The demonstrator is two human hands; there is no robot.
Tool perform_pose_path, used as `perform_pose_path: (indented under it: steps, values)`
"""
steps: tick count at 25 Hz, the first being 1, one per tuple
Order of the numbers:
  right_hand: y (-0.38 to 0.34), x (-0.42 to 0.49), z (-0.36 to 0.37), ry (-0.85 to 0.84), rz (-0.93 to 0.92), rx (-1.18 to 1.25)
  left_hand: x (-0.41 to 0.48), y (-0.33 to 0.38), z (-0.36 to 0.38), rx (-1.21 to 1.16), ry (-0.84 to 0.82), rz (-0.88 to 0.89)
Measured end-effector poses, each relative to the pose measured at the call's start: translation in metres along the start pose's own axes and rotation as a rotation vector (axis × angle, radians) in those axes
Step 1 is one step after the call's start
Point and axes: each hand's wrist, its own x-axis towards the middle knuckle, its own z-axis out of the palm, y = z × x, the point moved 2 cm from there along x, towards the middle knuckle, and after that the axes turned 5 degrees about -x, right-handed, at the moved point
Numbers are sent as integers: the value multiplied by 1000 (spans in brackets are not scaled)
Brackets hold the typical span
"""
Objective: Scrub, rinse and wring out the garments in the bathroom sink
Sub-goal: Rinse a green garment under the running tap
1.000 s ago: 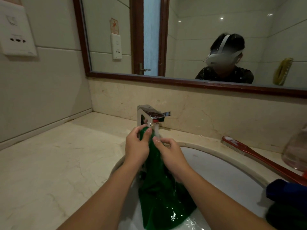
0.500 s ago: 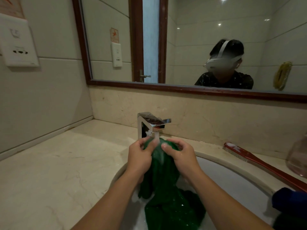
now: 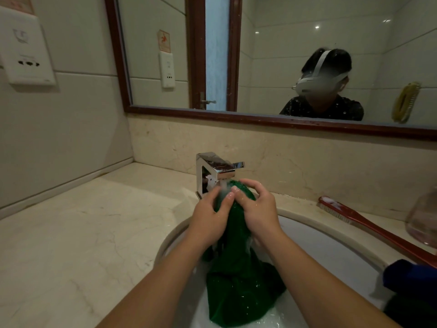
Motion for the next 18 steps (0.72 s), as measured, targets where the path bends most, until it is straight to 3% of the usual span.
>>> perform_pose_path:
  steps: [4,10,15,18]
  values:
    - [2,-1,1,-47,8,88,1,-2,4,21,-1,6]
    - [6,-7,1,-61,-92,-204,5,-3,-5,54,103,-10]
    - [11,-20,-1,-268,35,-177,5,2,-16,-14,248,-24]
    - [3,-11,5,-156,-85,-257,7,3,-22,-51,303,-33]
